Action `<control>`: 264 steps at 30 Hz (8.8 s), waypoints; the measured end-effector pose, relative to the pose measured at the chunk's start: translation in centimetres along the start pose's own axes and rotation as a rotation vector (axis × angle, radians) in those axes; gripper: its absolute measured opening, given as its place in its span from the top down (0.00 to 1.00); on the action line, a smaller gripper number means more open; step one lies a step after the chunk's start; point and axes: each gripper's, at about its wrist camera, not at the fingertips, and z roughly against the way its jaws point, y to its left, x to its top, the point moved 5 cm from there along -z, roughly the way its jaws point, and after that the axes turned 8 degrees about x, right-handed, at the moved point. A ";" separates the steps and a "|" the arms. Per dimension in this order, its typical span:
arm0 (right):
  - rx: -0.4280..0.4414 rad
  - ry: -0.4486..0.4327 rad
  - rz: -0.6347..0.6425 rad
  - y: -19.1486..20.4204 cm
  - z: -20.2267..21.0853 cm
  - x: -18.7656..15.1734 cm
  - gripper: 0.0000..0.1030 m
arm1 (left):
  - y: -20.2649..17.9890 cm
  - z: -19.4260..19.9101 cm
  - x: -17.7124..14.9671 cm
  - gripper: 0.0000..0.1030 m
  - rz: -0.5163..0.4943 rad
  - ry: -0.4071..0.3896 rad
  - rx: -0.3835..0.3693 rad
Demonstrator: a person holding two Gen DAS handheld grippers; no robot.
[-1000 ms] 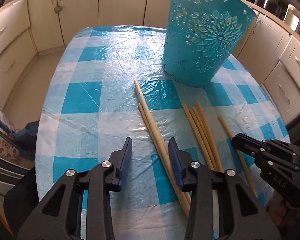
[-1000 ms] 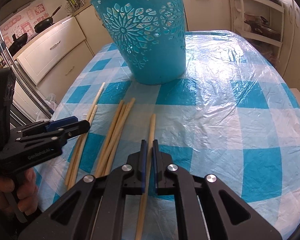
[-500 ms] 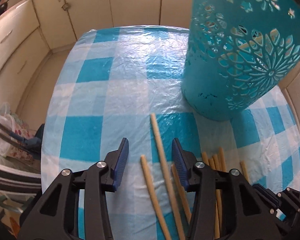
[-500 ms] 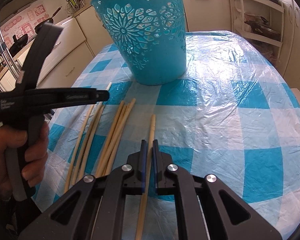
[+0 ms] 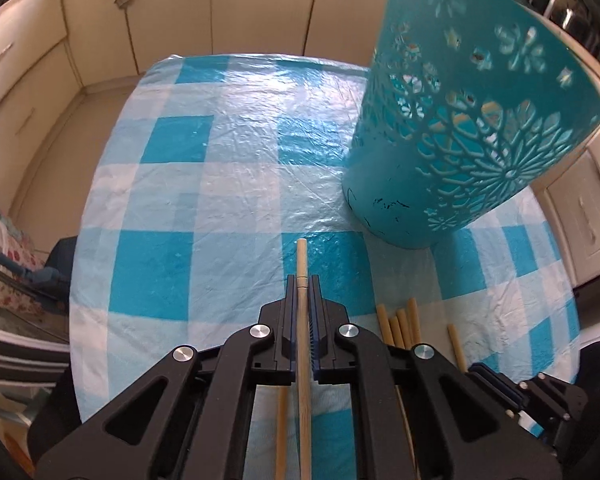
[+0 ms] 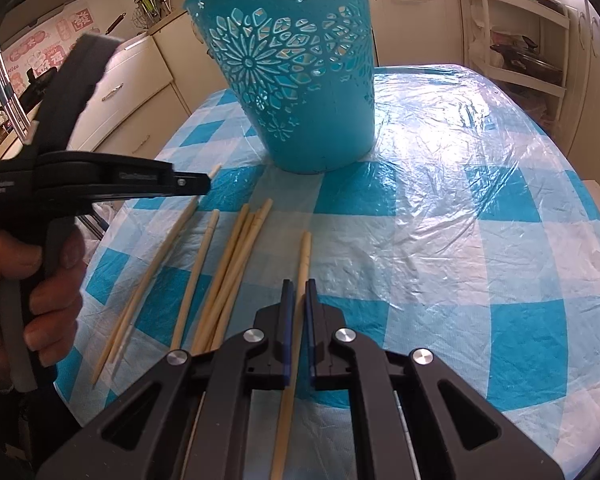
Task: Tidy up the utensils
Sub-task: 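Lift the stick over the basket and open the left gripper, then return the left gripper to the sticks while the right gripper closes on a stick, then carry the wooden stick over the teal basket and open the right gripper, then return the right gripper to the sticks and close on one, then grasp a wooden stick with the left gripper and lift it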
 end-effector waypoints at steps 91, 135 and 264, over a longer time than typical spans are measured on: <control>-0.149 0.003 0.082 -0.6 0.4 0.1 0.94 | 4.7 3.7 -3.3 0.10 0.147 -0.284 0.216; 0.089 -0.276 -0.026 0.9 7.6 3.9 0.95 | 4.3 2.2 -3.7 0.07 0.137 -0.221 0.212; -0.048 0.070 0.068 -0.7 -0.9 1.6 0.88 | -0.9 0.6 -3.7 0.92 -0.195 -0.038 0.098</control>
